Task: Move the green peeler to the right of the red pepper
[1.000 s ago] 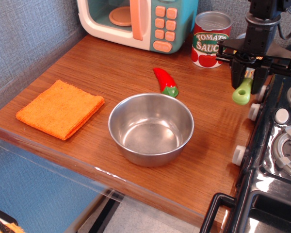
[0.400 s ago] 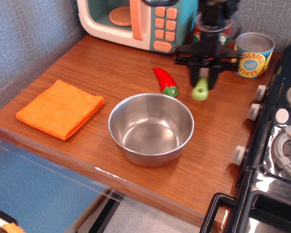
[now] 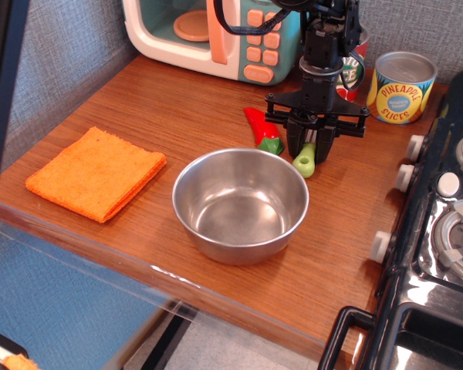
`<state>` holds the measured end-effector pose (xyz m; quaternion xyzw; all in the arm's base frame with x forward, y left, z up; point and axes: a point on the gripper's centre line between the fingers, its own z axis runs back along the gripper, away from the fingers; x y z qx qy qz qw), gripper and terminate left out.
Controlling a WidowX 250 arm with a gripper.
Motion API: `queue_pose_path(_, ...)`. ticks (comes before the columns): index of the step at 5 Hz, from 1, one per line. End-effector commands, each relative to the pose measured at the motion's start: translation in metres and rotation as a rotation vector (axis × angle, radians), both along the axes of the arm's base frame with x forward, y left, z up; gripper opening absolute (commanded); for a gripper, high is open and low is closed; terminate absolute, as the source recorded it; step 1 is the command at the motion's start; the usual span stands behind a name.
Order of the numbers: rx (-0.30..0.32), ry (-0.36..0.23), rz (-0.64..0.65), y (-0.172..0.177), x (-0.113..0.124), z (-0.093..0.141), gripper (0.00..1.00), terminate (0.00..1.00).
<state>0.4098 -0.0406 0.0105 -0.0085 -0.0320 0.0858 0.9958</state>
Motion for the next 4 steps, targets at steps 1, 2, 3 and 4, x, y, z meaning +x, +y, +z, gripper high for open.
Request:
queue_pose_path(1,-0.041,-0.011,-0.115,-0.020,0.002,0.003,0.00,0.00)
queue_pose_path(2,-0.043,-0.013,-0.142,-0.023,0.004,0.003,0.00,0.00)
queue_pose_path(3,-0.015,-0.003,-0.146,-0.021,0.004,0.005,1.00,0.00)
queue_pose_path(4,0.012,-0.035,-0.130,-0.015,0.007,0.016,1.00,0.00)
